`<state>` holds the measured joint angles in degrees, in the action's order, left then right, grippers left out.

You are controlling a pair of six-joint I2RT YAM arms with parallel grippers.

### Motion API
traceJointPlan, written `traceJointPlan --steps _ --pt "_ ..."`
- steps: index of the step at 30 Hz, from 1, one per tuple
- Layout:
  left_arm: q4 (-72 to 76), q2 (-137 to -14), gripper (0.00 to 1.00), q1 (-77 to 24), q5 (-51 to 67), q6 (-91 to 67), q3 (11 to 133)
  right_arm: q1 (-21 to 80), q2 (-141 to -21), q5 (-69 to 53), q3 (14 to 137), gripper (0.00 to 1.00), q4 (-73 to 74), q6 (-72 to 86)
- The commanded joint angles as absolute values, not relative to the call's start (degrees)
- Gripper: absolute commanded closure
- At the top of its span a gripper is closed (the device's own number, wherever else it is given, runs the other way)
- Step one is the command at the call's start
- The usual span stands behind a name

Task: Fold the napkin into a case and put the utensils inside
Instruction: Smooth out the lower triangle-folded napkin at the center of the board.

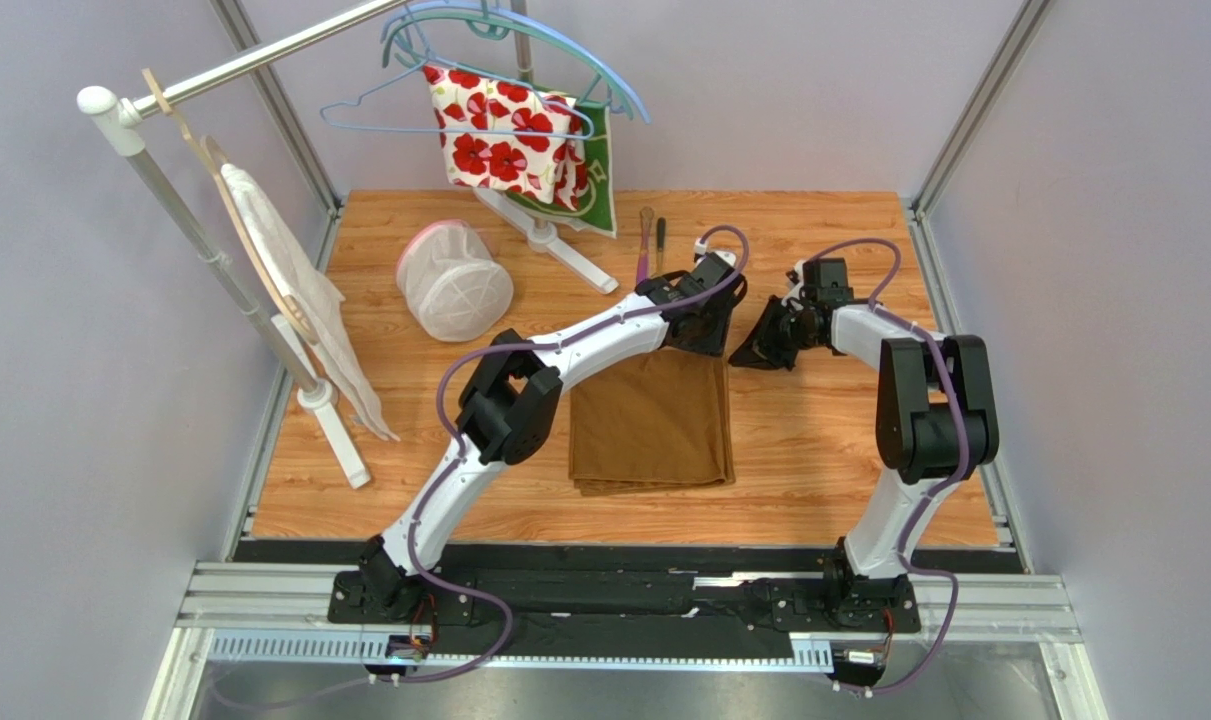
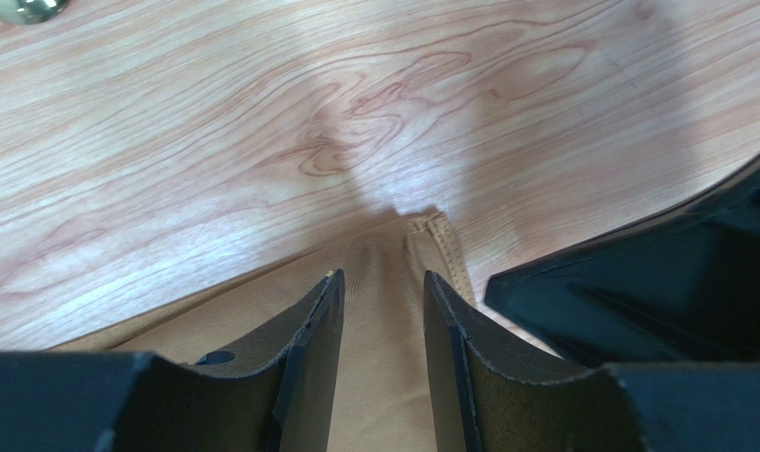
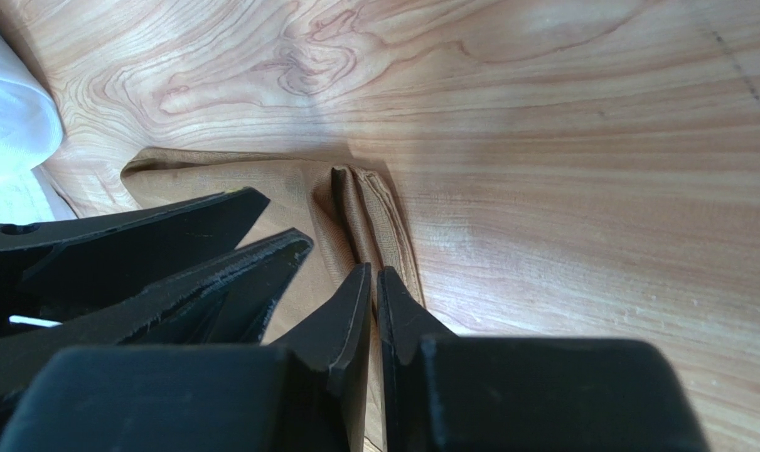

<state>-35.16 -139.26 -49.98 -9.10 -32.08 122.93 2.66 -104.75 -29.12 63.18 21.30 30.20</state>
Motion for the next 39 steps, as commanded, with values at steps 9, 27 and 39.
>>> traceJointPlan --steps 9,27,39 --pt "-34.45 -142.65 0.56 -50.98 -9.58 -34.98 127.53 2.64 -106.26 -32.08 64.42 0.94 16.17 31.2" --pt "-34.45 -140.72 1.0 -50.98 -9.41 -33.4 126.66 2.99 -112.06 -32.35 64.69 0.98 13.8 31.9" --pt "-32.88 -136.49 1.0 -51.59 -7.29 -34.89 125.77 3.16 -111.8 -31.12 64.07 0.98 14.76 31.9"
